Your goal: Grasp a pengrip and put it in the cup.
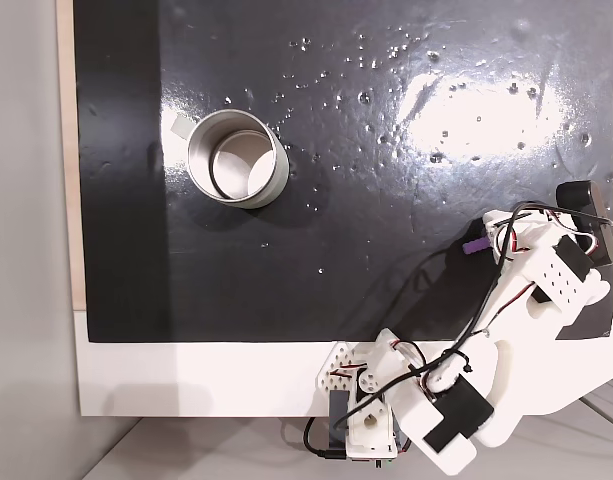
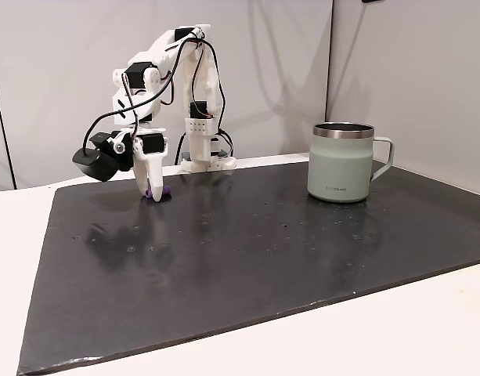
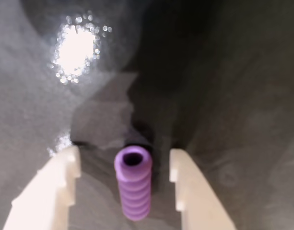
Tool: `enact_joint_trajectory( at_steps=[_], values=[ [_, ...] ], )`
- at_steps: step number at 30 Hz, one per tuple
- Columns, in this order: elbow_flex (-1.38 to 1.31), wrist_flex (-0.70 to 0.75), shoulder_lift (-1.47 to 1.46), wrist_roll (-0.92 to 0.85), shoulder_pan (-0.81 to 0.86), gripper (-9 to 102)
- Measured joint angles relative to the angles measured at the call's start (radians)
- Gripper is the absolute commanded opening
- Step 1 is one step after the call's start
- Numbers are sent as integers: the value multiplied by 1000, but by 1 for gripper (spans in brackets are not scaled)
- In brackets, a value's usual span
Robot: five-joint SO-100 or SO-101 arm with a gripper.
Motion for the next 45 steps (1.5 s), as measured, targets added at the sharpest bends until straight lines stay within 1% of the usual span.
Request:
enact_joint_trajectory(
  at_steps=[4, 8, 14, 22, 26, 32, 35, 40, 45],
  values=[
    [11, 0, 0, 0, -11, 20],
    [32, -5, 6, -5, -28, 17],
    [44, -9, 15, -5, -35, 1],
    [60, 0, 54, 18, -74, 0],
    [64, 29, 176, 114, -166, 0],
    [11, 183, 413, 304, -351, 0],
    [-23, 232, 499, 390, -443, 0],
    [-112, 281, 534, 552, -604, 0],
    [-192, 281, 552, 738, -778, 0]
  ],
)
